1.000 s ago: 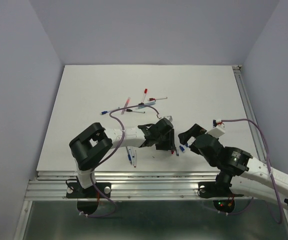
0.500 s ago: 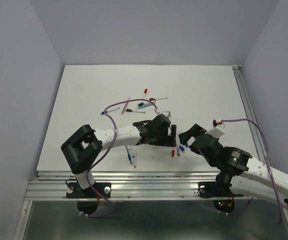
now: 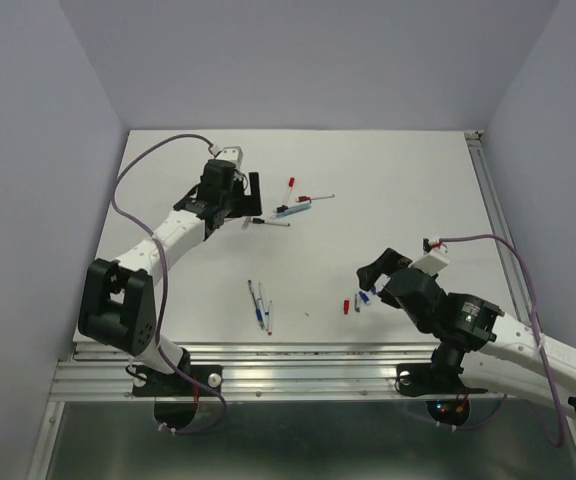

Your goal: Open the pen caps

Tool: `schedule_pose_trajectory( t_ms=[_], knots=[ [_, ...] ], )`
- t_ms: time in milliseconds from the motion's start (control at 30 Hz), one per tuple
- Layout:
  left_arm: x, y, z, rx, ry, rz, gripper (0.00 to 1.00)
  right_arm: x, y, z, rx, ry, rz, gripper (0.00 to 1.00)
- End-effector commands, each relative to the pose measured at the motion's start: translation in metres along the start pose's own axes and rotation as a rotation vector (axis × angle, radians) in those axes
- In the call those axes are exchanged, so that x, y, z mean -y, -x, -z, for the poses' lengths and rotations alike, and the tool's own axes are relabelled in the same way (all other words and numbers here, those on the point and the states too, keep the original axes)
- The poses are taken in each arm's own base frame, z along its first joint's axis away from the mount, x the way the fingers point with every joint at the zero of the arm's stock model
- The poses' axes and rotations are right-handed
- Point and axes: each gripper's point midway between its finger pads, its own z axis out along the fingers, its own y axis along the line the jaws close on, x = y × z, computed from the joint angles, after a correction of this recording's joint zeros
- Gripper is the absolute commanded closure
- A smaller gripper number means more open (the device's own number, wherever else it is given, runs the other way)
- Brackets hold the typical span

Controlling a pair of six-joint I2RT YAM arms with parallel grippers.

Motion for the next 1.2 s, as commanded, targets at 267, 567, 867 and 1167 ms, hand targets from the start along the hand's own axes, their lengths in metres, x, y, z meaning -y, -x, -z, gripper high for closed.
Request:
schedule_pose_trajectory(
  t_ms=[267, 567, 867, 1167],
  knots=[
    [-0.074, 0.053, -0.065, -0.073, 0.057, -0.260, 0.02, -0.006, -0.003, 0.000, -0.016, 0.041, 0.091, 0.00],
    [-0.096, 0.032, -0.071, -0.232, -0.013, -0.352, 0.04, -0.011, -0.001, -0.005, 0.009, 0.067, 0.135, 0.00],
    [-0.112, -0.013, -0.071, -0.372, -0.003, -0.390, 0.06, -0.011, 0.001, -0.002, 0.018, 0.100, 0.167, 0.00],
    [-0.114, -0.037, -0.073, -0.422, -0.021, -0.392, 0.07, -0.008, 0.002, -0.001, 0.029, 0.108, 0.171, 0.00]
  ],
)
